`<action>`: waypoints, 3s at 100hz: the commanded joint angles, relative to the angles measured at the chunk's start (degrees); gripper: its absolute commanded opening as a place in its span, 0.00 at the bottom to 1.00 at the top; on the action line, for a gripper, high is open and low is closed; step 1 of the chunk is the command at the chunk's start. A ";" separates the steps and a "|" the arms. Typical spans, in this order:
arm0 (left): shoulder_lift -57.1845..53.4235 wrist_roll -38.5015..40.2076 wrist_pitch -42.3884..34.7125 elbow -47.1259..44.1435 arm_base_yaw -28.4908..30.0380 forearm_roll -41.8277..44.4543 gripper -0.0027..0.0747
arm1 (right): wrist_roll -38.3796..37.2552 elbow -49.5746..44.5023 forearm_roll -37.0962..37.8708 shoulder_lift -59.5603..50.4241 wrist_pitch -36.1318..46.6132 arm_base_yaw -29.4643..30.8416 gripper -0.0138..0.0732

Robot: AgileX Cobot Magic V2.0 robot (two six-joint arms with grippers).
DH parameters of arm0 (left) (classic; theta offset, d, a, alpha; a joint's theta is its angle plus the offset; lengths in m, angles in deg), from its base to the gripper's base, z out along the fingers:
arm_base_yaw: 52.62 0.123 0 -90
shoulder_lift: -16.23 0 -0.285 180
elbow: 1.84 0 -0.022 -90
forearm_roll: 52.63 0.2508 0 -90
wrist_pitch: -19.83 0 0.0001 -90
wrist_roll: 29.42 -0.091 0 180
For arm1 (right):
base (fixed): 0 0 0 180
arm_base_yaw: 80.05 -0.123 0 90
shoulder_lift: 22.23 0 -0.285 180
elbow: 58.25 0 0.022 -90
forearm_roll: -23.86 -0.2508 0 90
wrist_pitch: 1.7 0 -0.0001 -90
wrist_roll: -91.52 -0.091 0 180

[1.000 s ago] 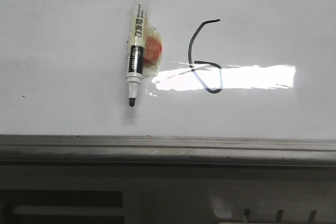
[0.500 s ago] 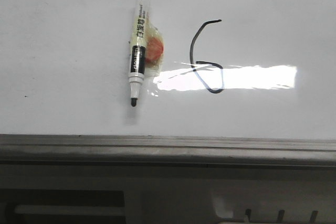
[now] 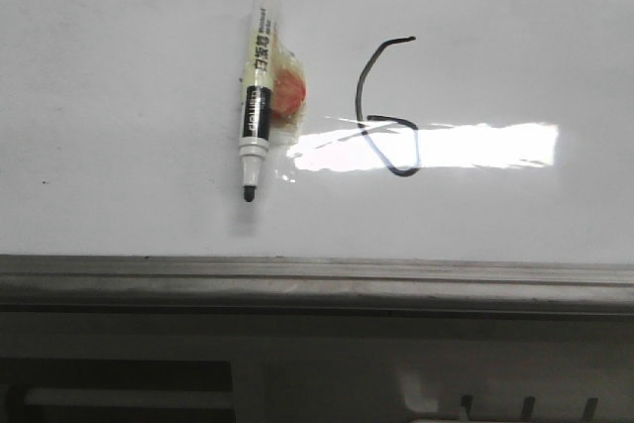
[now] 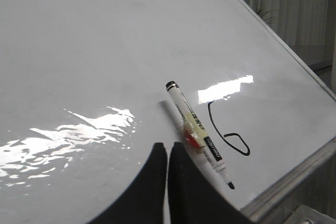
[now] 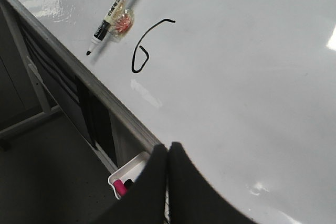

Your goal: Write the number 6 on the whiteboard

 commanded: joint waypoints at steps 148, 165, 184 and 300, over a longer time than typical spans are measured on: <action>-13.09 59.29 40.63 -3.81 44.50 48.54 0.01 | 0.04 0.93 1.96 1.62 4.31 0.17 0.10; -13.09 59.29 40.63 -3.81 44.50 48.54 0.01 | 0.04 0.93 1.96 1.62 4.31 0.17 0.10; -13.09 59.29 40.63 -3.81 44.50 48.54 0.01 | 0.04 -0.66 6.96 1.53 0.80 0.17 0.10; -13.09 59.29 40.63 -3.81 44.57 48.54 0.01 | 2.24 -39.22 -19.70 -1.75 48.67 72.77 0.10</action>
